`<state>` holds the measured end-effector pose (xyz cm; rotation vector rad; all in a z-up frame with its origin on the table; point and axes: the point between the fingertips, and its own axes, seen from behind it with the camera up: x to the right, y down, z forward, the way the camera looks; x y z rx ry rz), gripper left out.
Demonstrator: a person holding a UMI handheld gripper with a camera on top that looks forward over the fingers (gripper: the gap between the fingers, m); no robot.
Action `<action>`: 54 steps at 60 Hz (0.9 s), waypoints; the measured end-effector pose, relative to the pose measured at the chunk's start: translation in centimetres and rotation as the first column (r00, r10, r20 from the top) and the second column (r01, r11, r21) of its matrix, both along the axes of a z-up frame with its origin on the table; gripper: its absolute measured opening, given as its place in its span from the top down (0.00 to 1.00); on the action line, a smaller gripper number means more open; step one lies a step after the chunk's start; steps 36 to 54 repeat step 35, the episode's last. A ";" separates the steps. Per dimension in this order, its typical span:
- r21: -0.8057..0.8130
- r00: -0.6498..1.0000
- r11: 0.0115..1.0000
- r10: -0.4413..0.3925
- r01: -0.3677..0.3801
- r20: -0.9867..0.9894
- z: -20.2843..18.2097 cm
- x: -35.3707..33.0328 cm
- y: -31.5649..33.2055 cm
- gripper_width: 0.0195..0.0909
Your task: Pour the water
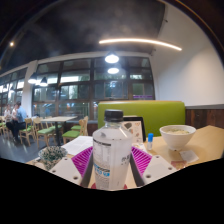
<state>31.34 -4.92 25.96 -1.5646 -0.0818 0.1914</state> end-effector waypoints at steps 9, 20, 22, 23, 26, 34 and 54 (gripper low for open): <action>-0.031 1.000 0.999 -0.018 0.018 0.001 1.4 6.2 -5.7 0.10; -0.040 1.000 0.999 0.009 -0.009 0.001 5.4 13.9 -19.0 0.13; -0.029 1.000 0.999 0.019 -0.019 -0.008 5.9 15.2 -22.8 0.12; -0.027 1.000 0.999 0.023 -0.023 -0.008 6.4 15.9 -24.4 0.12; -0.002 0.999 0.999 0.041 -0.041 -0.011 8.1 18.3 -28.7 0.12; 0.018 0.991 0.994 0.108 -0.107 -0.074 11.1 24.8 -41.0 0.13; 0.021 0.990 0.993 0.115 -0.114 -0.079 11.4 25.6 -42.2 0.14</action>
